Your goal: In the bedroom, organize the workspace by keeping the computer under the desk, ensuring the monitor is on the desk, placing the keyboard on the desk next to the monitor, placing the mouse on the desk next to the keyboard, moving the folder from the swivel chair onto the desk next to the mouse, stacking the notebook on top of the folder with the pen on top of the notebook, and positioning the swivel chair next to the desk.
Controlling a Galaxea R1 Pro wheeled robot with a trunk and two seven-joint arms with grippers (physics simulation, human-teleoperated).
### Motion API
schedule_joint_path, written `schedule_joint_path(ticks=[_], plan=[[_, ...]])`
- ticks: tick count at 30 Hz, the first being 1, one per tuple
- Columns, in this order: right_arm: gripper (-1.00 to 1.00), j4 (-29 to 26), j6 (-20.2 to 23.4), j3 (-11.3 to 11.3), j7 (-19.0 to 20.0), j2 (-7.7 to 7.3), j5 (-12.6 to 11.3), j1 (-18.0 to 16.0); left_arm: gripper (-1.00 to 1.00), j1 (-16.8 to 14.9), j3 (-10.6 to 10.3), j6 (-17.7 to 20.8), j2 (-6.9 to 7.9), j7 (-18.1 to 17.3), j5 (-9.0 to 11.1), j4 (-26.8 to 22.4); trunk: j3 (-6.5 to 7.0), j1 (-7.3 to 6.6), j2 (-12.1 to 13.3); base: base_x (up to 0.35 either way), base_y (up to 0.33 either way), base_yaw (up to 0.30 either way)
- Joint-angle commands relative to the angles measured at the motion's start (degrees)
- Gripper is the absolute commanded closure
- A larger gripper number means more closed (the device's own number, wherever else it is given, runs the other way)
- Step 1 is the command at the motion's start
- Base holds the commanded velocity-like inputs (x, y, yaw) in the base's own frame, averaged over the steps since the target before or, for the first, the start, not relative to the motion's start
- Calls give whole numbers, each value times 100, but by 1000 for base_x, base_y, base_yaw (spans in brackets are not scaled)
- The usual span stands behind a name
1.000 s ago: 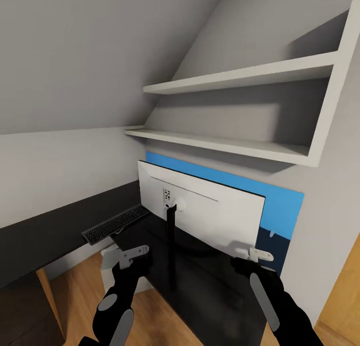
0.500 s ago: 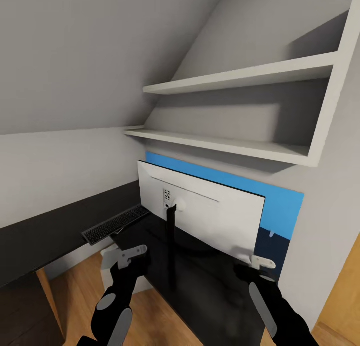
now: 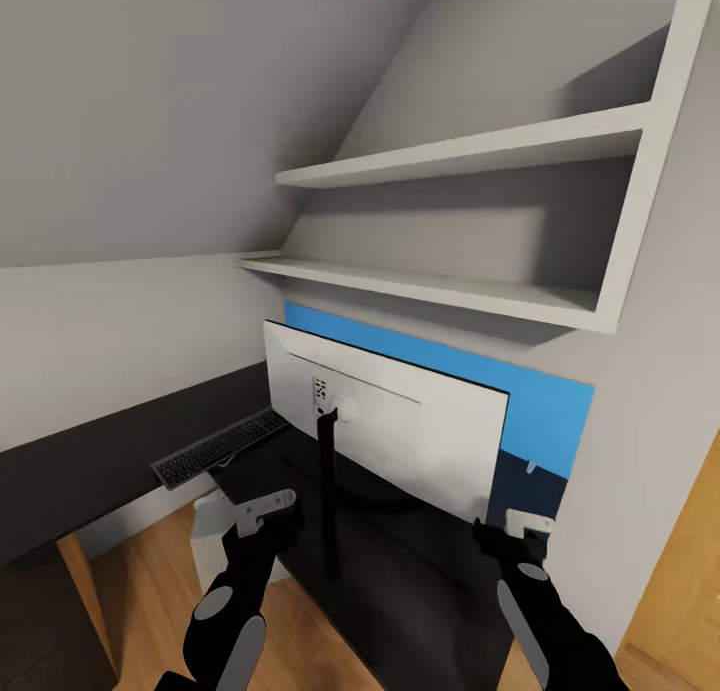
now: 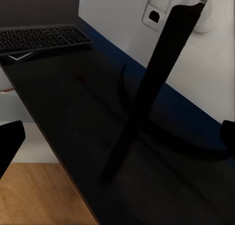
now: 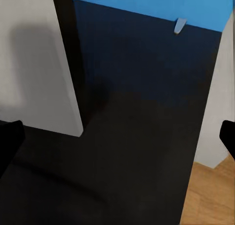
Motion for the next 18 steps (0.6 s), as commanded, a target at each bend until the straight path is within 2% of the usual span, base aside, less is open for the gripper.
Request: schedule_joint_path(ticks=[1,18], plan=[[-100,-11,14,30,-52,-7,-44,-4,-100,-6,-8,16,0,47,49,-8,-9,1,-7,0,-21,0],[-100,-58,-29,51,-78,10,-39,-4,-100,-6,-8,21,0,47,49,-8,-9,1,-7,0,-4,11]])
